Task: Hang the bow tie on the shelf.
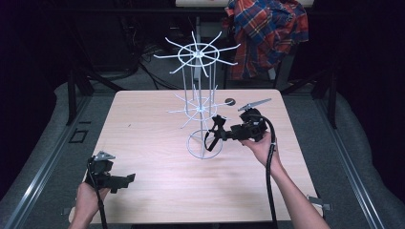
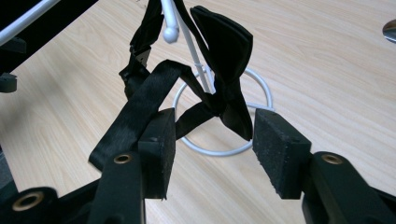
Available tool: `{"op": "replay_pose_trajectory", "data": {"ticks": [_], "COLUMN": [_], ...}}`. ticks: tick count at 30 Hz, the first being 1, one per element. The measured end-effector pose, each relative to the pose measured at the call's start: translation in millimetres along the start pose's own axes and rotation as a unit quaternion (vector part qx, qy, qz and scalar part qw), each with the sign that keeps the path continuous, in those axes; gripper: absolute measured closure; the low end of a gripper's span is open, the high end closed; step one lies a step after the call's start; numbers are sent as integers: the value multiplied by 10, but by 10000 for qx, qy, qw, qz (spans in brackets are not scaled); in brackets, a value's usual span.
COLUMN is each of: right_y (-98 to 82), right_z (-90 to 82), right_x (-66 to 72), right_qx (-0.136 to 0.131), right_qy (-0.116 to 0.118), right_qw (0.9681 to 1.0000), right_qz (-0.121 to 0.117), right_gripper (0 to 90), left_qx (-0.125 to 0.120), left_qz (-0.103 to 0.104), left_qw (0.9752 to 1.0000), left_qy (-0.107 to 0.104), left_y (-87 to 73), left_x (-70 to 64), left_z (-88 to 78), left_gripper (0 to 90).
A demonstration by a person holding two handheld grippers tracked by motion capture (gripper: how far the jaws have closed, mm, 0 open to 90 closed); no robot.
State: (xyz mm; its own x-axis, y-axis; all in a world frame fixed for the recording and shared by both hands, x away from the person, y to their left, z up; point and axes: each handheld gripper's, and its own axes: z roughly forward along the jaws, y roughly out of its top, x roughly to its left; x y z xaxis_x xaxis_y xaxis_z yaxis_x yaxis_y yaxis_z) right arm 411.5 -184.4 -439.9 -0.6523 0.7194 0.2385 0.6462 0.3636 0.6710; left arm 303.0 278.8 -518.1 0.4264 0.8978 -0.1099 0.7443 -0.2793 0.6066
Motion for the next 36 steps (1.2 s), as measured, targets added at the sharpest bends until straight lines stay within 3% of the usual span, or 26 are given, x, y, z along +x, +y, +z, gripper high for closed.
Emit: {"op": "replay_pose_trajectory", "data": {"ticks": [7, 15, 20, 25, 32, 36], "right_y": [-82, -210, -268, -400, -590, -740], "right_z": [-172, -315, -314, -328, -334, -310], "right_x": [43, 134, 161, 193, 174, 163], "right_qx": [10, 192, 332, 605, 794, 1100], "right_qy": [-212, -264, -218, -354, -481, -494], "right_qw": [9998, 9993, 9990, 9966, 9947, 9912], "right_qz": [-36, -167, -215, -437, -452, -544], "right_gripper": [443, 339, 263, 152, 126, 119], "left_qx": [-5, -31, -72, -9, 84, 146], "left_qz": [39, 54, 76, 66, 132, 157], "left_qw": [10000, 10000, 9999, 9999, 9998, 9997], "left_qy": [-64, -69, -69, -94, -125, -144], "left_y": [9, 15, 15, 15, 12, 6], "left_x": [-17, -40, -59, -49, -82, -76], "left_z": [-9, -6, -7, -4, 23, 30], "left_gripper": [0, 0, 0, 0, 0, 0]}}
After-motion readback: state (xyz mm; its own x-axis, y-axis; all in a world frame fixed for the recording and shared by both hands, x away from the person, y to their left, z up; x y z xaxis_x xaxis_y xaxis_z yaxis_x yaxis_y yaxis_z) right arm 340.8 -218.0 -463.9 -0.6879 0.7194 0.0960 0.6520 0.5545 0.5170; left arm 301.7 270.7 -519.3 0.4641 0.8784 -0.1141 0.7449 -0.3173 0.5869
